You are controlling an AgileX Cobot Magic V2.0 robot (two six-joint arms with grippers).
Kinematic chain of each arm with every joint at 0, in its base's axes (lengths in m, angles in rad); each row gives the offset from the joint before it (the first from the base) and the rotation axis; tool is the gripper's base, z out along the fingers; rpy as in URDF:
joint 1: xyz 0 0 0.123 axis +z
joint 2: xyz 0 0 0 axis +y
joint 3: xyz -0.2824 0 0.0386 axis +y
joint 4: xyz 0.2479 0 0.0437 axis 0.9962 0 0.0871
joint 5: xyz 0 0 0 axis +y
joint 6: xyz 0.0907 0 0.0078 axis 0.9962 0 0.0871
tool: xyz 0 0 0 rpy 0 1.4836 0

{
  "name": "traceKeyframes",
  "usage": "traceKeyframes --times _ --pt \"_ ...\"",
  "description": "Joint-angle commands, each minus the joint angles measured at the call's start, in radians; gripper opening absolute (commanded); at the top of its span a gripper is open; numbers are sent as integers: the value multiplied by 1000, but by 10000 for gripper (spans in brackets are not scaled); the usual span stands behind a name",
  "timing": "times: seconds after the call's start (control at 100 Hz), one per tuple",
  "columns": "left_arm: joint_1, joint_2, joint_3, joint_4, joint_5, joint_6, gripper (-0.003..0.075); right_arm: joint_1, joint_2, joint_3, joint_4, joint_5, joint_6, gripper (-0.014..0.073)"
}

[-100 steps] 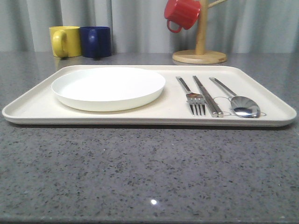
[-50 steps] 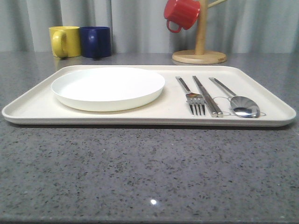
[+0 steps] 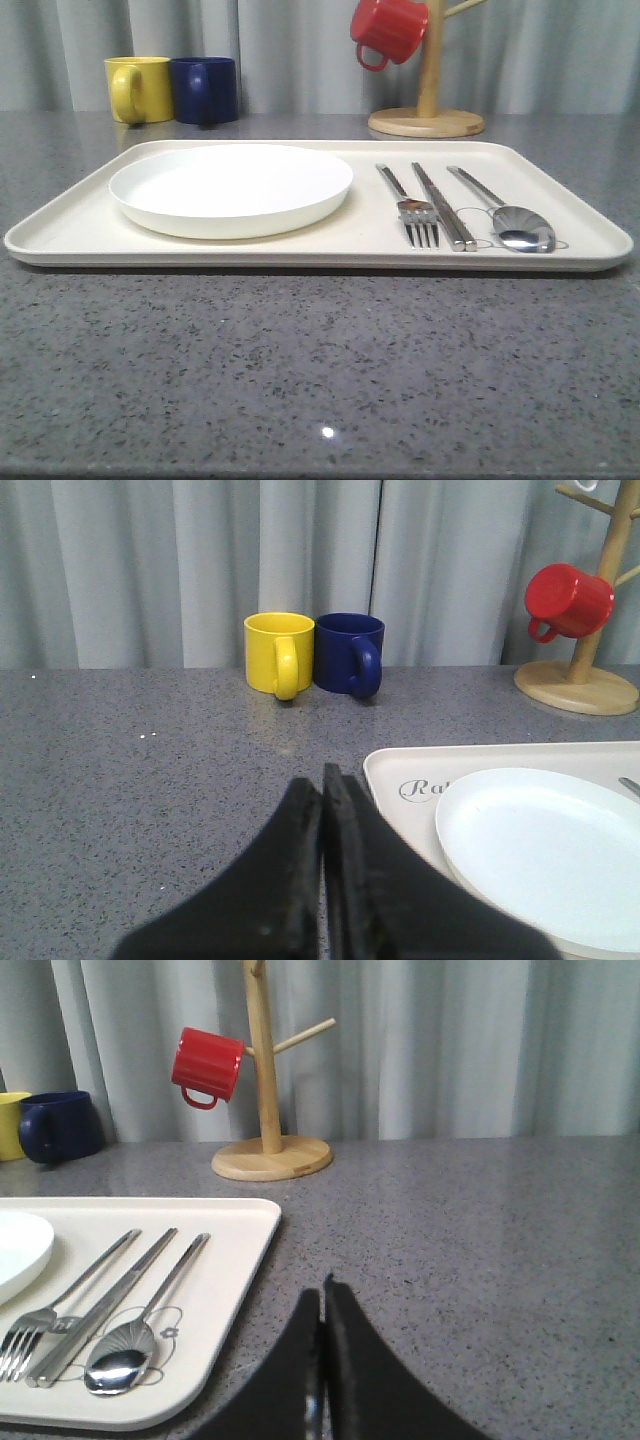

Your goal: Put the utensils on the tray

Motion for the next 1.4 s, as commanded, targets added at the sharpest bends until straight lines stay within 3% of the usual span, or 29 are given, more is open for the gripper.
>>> traceKeyframes --times 0.0,0.23,1.39 --pt "3 8 -27 -8 -78 -6 -18 -10 -21 4 -4 -118 -8 -68" --pt "3 10 -27 -8 -78 -6 -18 -11 -21 95 -4 -271 -8 -68" --pt "3 10 -27 -8 -78 -6 -18 -11 -21 94 -4 -268 -8 -68"
